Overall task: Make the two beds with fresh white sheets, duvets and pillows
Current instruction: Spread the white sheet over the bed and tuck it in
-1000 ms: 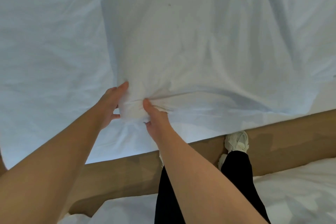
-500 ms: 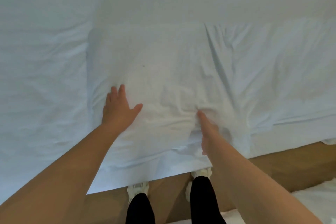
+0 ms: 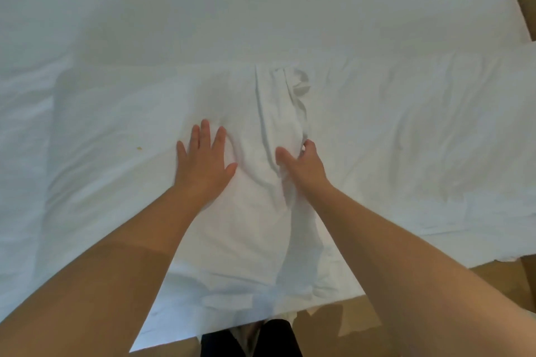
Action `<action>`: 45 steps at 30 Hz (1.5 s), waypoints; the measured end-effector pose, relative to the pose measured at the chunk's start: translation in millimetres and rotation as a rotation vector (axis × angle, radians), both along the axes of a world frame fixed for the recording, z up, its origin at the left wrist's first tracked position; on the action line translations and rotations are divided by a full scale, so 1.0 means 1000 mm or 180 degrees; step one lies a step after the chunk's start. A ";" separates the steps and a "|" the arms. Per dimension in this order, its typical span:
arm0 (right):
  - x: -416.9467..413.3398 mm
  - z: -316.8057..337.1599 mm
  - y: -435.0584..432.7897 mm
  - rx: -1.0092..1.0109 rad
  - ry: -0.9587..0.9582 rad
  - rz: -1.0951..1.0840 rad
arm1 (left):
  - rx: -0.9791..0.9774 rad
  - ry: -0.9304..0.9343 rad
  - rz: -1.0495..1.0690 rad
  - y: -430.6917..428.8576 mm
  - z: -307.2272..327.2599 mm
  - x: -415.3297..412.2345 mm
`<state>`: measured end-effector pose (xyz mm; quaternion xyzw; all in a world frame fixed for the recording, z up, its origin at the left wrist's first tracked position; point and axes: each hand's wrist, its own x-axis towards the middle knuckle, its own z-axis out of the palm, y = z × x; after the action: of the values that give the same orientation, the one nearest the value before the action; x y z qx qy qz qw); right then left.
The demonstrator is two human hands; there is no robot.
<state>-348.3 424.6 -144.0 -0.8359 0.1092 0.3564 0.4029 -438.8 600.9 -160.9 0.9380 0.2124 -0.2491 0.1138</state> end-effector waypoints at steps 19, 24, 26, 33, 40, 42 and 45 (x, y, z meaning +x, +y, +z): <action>0.170 -0.032 0.075 -0.0424 -0.1440 0.0600 | 0.0491 -0.0915 0.0145 0.084 -0.031 0.156; 0.156 -0.023 0.088 -0.0706 -0.1661 0.0990 | 0.0265 -0.1150 0.0291 0.084 -0.027 0.155; 0.162 -0.024 0.088 -0.0834 -0.1017 0.0745 | 0.0242 -0.1056 0.0303 0.081 -0.029 0.154; 0.160 -0.033 0.079 -0.0601 -0.0317 0.0791 | 0.0291 -0.0912 0.0410 0.078 -0.034 0.135; 0.172 -0.020 0.072 -0.0608 -0.0777 0.0733 | 0.0253 -0.0861 0.0332 0.068 -0.033 0.123; 0.182 -0.011 0.058 0.0038 -0.0484 0.0057 | 0.0259 -0.0885 0.0280 0.068 -0.032 0.120; 0.177 -0.008 0.039 0.0903 0.0236 -0.0998 | 0.0272 -0.0839 0.0304 0.071 -0.033 0.113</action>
<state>-171.3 463.5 -152.1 -0.7299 0.2014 0.3317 0.5627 -326.2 671.7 -193.8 0.9554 0.2505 -0.1088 0.1124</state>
